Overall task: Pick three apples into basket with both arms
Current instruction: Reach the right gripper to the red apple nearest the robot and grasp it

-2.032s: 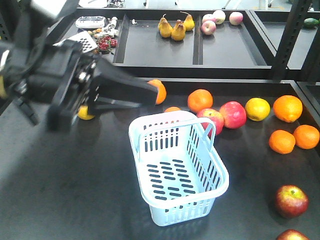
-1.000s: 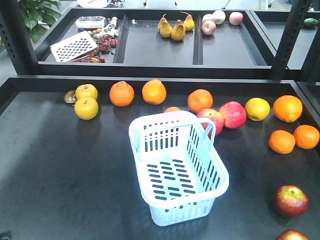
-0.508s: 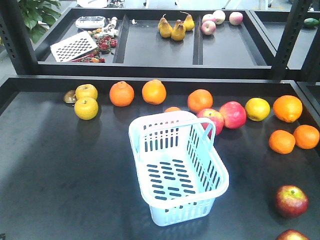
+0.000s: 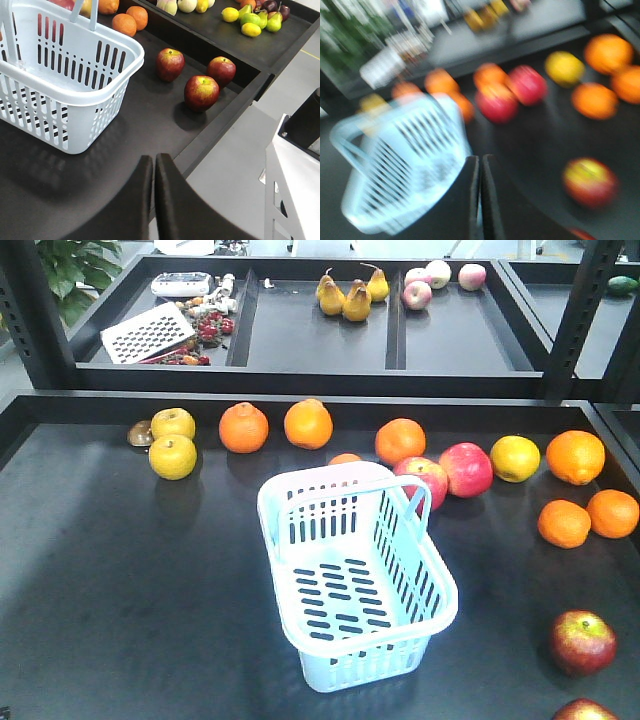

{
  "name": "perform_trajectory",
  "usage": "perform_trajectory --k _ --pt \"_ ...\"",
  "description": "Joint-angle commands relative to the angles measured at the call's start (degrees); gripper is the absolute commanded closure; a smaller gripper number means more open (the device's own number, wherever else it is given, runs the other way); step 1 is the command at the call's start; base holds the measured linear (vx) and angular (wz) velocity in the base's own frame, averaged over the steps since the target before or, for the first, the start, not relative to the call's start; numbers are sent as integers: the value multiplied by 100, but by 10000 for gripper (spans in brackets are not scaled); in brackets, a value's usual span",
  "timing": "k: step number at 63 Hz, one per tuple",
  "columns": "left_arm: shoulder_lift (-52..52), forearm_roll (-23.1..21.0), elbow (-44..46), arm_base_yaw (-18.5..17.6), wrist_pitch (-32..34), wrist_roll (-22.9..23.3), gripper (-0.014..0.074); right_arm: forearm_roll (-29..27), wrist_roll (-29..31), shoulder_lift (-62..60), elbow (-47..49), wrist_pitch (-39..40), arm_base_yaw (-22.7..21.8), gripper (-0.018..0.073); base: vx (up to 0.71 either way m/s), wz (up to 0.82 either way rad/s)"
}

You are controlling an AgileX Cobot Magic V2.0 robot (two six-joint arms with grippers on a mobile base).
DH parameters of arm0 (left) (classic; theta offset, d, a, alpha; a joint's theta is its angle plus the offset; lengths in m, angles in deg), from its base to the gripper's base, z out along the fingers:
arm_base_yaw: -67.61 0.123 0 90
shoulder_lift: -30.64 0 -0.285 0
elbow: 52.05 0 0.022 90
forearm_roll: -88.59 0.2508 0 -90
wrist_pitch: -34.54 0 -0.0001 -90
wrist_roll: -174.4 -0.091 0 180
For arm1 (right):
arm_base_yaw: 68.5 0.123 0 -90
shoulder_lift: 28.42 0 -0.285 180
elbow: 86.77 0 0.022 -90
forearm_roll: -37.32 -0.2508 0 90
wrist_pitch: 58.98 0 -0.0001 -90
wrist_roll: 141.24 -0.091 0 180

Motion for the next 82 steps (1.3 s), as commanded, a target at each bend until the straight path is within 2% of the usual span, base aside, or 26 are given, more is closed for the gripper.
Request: perform_trajectory --k 1,5,9,19,25,29,42,60,71,82 --pt "-7 293 142 14 -62 46 604 749 108 871 829 -863 -30 536 0 0" --pt "-7 293 142 14 -62 46 604 998 314 1362 1150 -1374 -30 489 0 0" --pt "-7 288 142 14 -56 46 604 1066 571 1818 1293 -1535 -30 396 0 0" --pt "-7 288 142 14 -49 46 604 1095 883 2614 1312 -1115 -30 54 0 0" --pt "-7 288 142 14 -5 46 604 1147 987 2891 1312 -867 -30 -99 0 0" --pt "-7 288 142 14 8 50 604 1147 925 3038 1312 -869 -30 -145 0 0" --pt "-7 277 142 14 12 50 604 1133 901 3986 1312 -1501 -30 -128 0 0" --pt "-7 277 142 14 12 50 604 1133 835 5654 1334 -1304 -30 -46 0 0" --pt "-7 277 142 14 27 50 604 1176 652 6388 1334 -1047 -30 -40 0 0" --pt "-7 277 142 14 27 50 604 1177 649 6873 1334 -872 -317 -37 0 0"
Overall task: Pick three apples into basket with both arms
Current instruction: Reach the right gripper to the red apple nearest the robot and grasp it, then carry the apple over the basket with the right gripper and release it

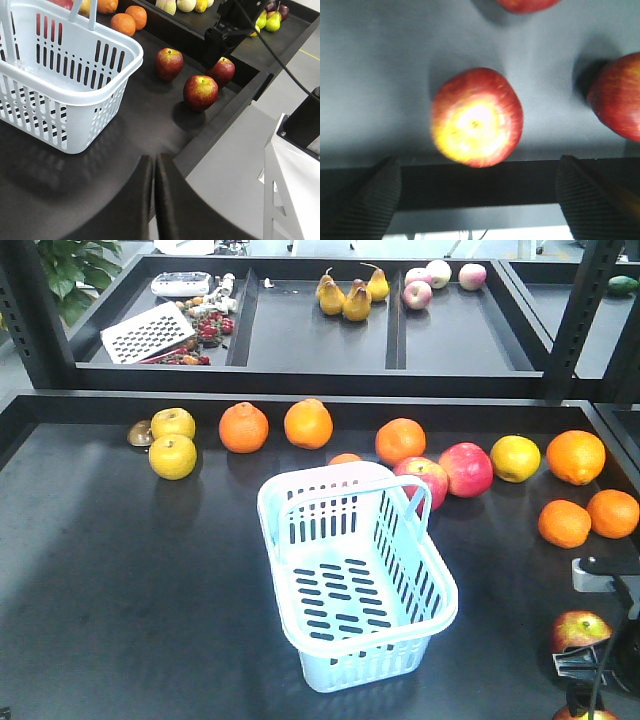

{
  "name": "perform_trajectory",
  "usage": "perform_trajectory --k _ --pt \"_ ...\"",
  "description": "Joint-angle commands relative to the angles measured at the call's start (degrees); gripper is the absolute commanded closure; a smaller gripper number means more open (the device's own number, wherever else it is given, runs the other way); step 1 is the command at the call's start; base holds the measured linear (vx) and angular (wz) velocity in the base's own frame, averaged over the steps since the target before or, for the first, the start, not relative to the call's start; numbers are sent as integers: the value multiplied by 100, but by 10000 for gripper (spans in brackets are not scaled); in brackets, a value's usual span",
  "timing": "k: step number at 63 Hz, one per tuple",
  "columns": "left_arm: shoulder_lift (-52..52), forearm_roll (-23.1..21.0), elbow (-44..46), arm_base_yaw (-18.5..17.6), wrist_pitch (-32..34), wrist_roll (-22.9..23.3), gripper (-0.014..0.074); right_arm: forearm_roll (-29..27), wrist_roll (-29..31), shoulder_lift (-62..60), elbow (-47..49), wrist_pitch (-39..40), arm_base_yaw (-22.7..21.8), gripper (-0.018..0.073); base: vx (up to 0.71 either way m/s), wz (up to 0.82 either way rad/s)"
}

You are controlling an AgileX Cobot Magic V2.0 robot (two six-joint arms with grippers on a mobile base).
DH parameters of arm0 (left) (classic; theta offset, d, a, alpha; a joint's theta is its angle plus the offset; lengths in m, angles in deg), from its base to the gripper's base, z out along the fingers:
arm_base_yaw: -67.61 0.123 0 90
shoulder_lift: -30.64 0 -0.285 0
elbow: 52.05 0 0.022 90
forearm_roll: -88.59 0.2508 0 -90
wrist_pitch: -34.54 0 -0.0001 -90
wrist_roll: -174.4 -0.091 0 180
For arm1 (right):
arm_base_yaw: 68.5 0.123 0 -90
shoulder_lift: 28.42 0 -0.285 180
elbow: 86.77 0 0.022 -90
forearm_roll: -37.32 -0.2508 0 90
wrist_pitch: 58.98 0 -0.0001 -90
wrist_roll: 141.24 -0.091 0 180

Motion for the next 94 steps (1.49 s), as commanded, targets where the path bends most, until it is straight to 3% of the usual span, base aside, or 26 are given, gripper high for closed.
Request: perform_trajectory --k 1,18,70,80,94 --pt "-7 277 142 14 10 46 604 105 -10 112 154 172 -209 -36 0 0" --pt "-7 277 142 14 10 46 604 -379 428 554 154 324 -363 -36 0 0" --pt "-7 277 142 14 10 46 604 -315 491 1956 154 1026 -363 -27 0 0" --pt "-7 277 142 14 10 46 604 -357 485 1815 158 1039 -357 106 0 0" --pt "-7 277 142 14 10 46 604 -438 650 1087 164 973 -357 506 0 0"
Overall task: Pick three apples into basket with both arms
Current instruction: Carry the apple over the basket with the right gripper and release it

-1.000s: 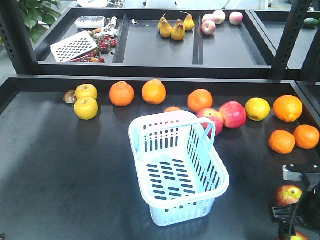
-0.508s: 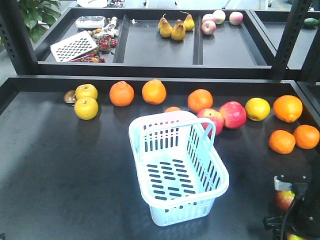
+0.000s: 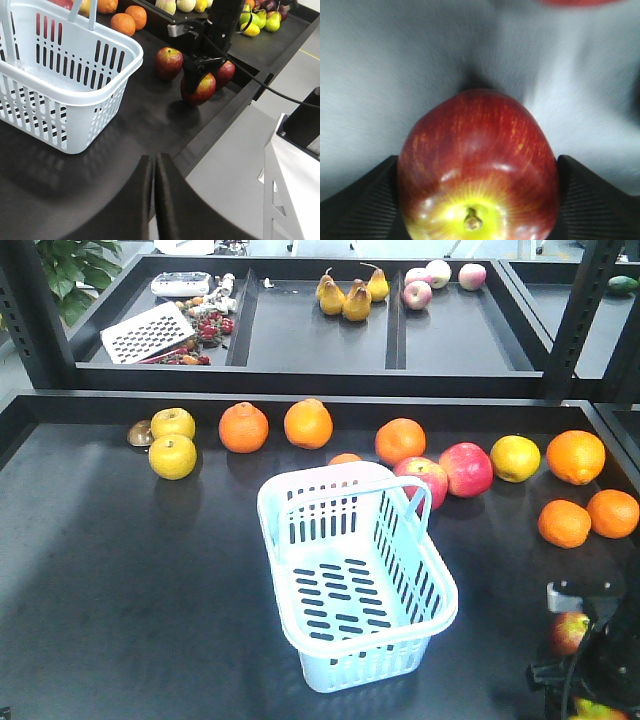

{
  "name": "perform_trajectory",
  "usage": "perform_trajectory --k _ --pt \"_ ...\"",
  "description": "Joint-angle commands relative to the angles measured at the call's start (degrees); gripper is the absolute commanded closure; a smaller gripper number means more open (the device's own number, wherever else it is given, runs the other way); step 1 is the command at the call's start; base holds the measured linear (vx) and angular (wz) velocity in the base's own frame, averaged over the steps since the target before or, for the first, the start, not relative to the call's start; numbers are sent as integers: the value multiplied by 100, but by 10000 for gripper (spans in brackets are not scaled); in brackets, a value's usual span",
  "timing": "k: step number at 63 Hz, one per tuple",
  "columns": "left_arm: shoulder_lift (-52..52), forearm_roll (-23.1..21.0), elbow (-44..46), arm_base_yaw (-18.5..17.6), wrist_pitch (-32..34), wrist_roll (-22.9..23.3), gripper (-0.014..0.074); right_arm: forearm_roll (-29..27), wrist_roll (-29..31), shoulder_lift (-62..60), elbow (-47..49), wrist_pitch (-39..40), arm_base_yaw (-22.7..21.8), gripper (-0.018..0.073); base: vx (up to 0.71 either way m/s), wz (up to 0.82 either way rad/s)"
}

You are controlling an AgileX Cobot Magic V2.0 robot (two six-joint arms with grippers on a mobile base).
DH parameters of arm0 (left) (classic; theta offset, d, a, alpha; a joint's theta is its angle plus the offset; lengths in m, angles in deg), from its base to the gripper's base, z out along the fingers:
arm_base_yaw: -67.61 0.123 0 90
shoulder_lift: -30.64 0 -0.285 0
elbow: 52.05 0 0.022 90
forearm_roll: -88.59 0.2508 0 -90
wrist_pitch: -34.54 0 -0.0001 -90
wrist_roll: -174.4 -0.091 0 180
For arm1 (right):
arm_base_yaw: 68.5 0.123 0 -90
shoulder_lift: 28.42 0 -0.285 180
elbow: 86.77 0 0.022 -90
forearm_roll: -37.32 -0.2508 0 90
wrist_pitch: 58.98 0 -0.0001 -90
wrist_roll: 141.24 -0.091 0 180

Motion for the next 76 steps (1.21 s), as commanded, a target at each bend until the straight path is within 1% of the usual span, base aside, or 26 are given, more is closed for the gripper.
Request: perform_trajectory --k 1,3,8,11,15,18,19,24,25,29,34,37,40,44,52,57,62,68,75,76 --pt "-7 277 142 14 11 46 604 -65 169 -689 109 -107 -30 530 0 0" --pt "-7 277 142 14 11 46 604 -133 248 -881 115 -166 -30 574 0 0" --pt "-7 277 142 14 5 46 604 -396 638 -1476 222 -408 -30 570 0 0" --pt "-7 277 142 14 0 46 604 -712 979 -1891 317 -593 -30 568 0 0" --pt "-12 277 142 14 -5 46 604 -1338 1483 -2369 446 -705 -30 567 0 0" --pt "-17 277 142 14 -17 46 604 -1865 1992 -2756 529 -705 -30 566 0 0" --pt "-17 277 142 14 -17 46 604 -2151 2146 -2855 569 -705 -30 564 0 0" --pt "-17 277 142 14 -49 46 604 -3194 2905 -3264 628 -728 -30 563 0 0" --pt "-17 277 142 14 -56 46 604 -3516 3024 -3314 628 -729 -30 563 0 0" --pt "-17 277 142 14 -74 46 604 -4328 3527 -3403 623 -820 2 563 0 0" --pt "-17 277 142 14 -79 46 604 -4927 3996 -3346 623 -732 206 561 0 0" --pt "-17 277 142 14 -79 46 604 -5277 4190 -3265 623 -571 440 560 0 0" --pt "-17 277 142 14 -79 46 604 -5570 4336 -3149 623 -318 777 559 0 0" --pt "-17 277 142 14 -92 46 604 -5758 4455 -2942 623 133 1179 555 0 0" --pt "-17 277 142 14 -92 46 604 -5797 4434 -2364 628 1132 1860 540 0 0" --pt "-17 277 142 14 -92 46 604 -5761 4561 -2032 628 1662 2160 519 0 0" --pt "-17 277 142 14 -92 46 604 -5754 4658 -1742 628 2135 2337 494 0 0" --pt "-17 277 142 14 -92 46 604 -5789 4715 -1465 628 2628 2437 420 0 0" --pt "-17 277 142 14 -92 46 604 -5805 4715 -1225 675 2689 2437 269 0 0" --pt "-17 277 142 14 -92 46 604 -5805 4715 -1188 681 2675 2437 233 0 0"
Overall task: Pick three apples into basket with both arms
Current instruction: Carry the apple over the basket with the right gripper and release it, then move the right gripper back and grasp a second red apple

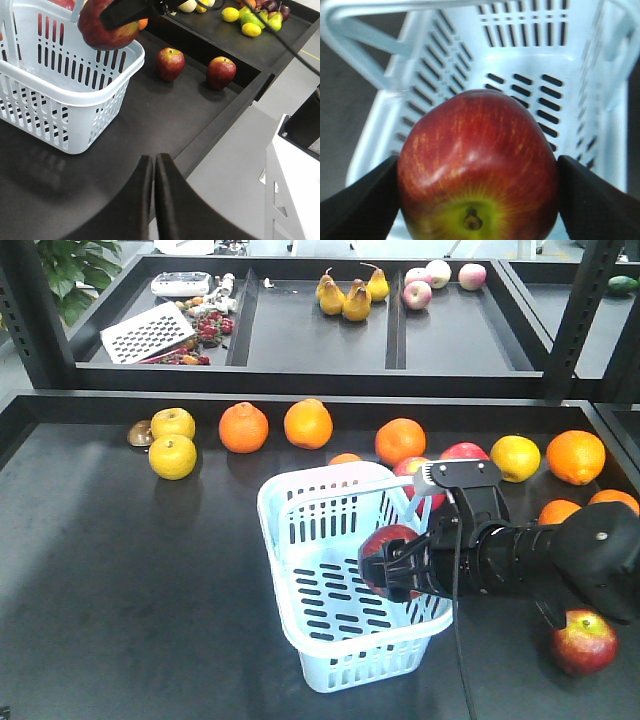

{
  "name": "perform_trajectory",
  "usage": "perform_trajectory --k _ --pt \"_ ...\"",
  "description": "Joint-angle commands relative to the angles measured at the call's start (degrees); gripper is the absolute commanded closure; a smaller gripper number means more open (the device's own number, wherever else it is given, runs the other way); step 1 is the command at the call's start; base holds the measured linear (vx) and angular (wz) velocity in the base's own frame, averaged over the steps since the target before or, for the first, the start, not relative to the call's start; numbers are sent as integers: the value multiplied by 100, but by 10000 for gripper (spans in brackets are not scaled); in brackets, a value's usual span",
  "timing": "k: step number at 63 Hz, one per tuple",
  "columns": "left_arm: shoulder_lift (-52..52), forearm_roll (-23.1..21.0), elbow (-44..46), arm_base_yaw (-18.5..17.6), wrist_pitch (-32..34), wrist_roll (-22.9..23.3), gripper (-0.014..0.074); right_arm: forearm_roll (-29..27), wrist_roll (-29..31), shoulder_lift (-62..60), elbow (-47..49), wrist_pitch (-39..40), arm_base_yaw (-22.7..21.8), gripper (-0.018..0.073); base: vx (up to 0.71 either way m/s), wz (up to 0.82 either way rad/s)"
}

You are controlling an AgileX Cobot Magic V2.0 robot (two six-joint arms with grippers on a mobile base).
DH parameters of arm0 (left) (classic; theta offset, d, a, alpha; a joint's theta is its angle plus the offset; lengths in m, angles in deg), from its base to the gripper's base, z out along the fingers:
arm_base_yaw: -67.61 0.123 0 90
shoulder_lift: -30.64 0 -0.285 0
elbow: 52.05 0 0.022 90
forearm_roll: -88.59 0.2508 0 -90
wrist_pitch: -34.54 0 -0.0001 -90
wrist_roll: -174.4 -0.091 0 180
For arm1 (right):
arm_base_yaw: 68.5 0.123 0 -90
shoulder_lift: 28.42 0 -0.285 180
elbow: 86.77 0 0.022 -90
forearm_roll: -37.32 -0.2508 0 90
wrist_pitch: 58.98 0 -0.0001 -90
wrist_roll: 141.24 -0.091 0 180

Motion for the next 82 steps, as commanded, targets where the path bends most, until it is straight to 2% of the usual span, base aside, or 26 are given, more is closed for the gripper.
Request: perform_trajectory --k 1,7,15,26,33,42,50,57,72,77,82 --pt "-17 277 142 14 -68 46 604 -122 85 -24 217 223 17 209 0 0" --pt "-17 277 142 14 -68 46 604 -122 97 55 277 215 17 46 0 0" --pt "-17 277 142 14 -68 46 604 -114 109 54 389 192 17 -85 0 0" --pt "-17 282 142 14 -68 46 604 -120 109 54 432 188 17 -93 0 0" --pt "-17 282 142 14 -68 46 604 -125 103 33 426 125 17 -50 0 0" --pt "-17 287 142 14 -68 46 604 -106 33 -175 426 -372 -14 87 0 0" --pt "-17 287 142 14 -75 46 604 197 -138 -516 426 -1020 -157 321 0 0" --pt "-17 287 142 14 -96 46 604 900 -775 -901 426 -1481 -476 578 0 0" --pt "-17 287 142 14 -156 46 604 3411 -2701 -1432 426 -2141 -1678 562 0 0" --pt "-17 287 142 14 -156 46 604 3917 -2955 -1418 420 -2329 -2093 545 0 0" --pt "-17 287 142 14 -156 46 604 4060 -2959 -1356 421 -2404 -2418 492 0 0"
